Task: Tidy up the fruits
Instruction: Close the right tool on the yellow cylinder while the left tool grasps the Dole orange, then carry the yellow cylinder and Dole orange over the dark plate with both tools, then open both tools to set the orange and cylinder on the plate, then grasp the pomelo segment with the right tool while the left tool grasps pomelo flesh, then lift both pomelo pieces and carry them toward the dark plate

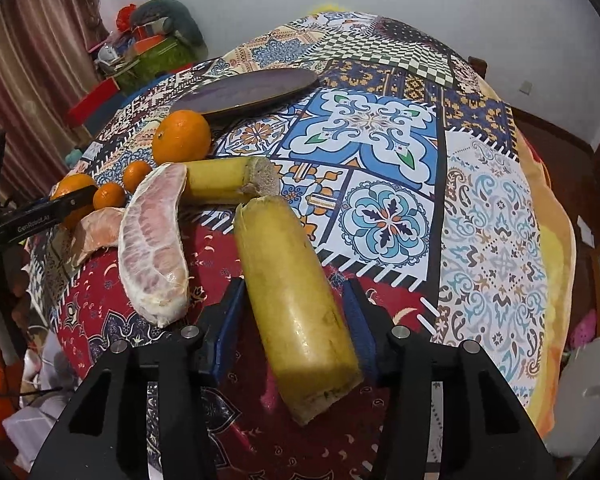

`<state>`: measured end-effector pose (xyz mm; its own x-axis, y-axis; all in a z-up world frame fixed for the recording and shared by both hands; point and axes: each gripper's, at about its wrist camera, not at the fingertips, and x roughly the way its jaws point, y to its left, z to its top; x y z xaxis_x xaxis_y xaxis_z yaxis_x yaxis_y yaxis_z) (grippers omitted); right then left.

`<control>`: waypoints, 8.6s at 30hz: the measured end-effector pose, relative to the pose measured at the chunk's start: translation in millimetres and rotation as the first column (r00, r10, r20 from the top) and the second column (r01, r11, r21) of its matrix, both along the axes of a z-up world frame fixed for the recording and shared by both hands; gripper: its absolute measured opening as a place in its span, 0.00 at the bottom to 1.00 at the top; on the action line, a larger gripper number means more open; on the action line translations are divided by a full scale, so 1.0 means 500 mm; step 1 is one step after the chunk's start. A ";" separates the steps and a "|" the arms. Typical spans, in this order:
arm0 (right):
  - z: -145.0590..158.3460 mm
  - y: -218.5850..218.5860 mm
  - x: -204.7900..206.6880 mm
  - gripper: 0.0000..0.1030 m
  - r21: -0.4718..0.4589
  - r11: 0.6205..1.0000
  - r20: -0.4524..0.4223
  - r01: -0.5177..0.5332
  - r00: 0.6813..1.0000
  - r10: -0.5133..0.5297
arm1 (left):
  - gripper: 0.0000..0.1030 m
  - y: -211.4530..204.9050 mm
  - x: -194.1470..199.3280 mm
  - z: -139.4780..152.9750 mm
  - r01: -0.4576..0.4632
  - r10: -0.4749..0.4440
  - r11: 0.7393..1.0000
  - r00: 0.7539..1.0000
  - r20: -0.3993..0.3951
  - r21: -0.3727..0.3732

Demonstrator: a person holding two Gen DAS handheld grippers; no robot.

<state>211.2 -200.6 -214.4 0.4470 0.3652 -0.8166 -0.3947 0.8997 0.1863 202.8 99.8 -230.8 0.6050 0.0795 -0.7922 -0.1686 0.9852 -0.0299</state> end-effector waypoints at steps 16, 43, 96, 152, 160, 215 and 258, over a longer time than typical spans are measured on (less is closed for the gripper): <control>-0.004 0.032 0.024 0.36 -0.021 0.999 0.019 -0.025 0.999 0.025 | 0.66 -0.015 -0.039 0.015 0.027 -0.027 0.999 1.000 -0.009 0.020; 0.176 0.014 0.038 0.34 0.115 0.991 0.258 0.061 0.962 -0.089 | 0.66 -0.074 -0.029 0.183 0.084 -0.088 0.996 0.970 0.225 0.026; 0.119 0.183 0.304 0.34 0.015 0.996 0.264 -0.085 0.961 0.078 | 0.66 -0.054 0.314 0.113 0.135 -0.132 0.991 0.975 0.179 -0.004; 0.167 0.193 0.288 0.39 -0.015 0.991 0.212 -0.131 0.969 0.131 | 0.67 -0.064 0.272 0.140 0.152 -0.151 0.988 0.982 0.115 0.004; 0.203 0.156 0.208 0.45 0.008 0.994 0.254 -0.111 0.961 0.105 | 0.67 -0.066 0.169 0.198 0.148 -0.145 0.989 0.975 0.167 -0.003; 0.018 0.142 -0.027 0.50 -0.040 0.990 0.035 -0.137 0.990 0.138 | 0.59 -0.139 -0.059 0.011 0.248 -0.256 0.961 0.965 -0.060 -0.123; -0.004 0.055 0.003 0.45 -0.014 0.998 -0.001 -0.065 0.998 0.065 | 0.48 -0.202 -0.013 -0.014 0.324 -0.326 0.945 0.937 -0.124 -0.041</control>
<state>212.8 -173.4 -216.4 0.4227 0.3822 -0.8217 -0.4520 0.8748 0.1743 196.1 -1.2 -237.8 0.4890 -0.1207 -0.8639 0.1571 0.9864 -0.0489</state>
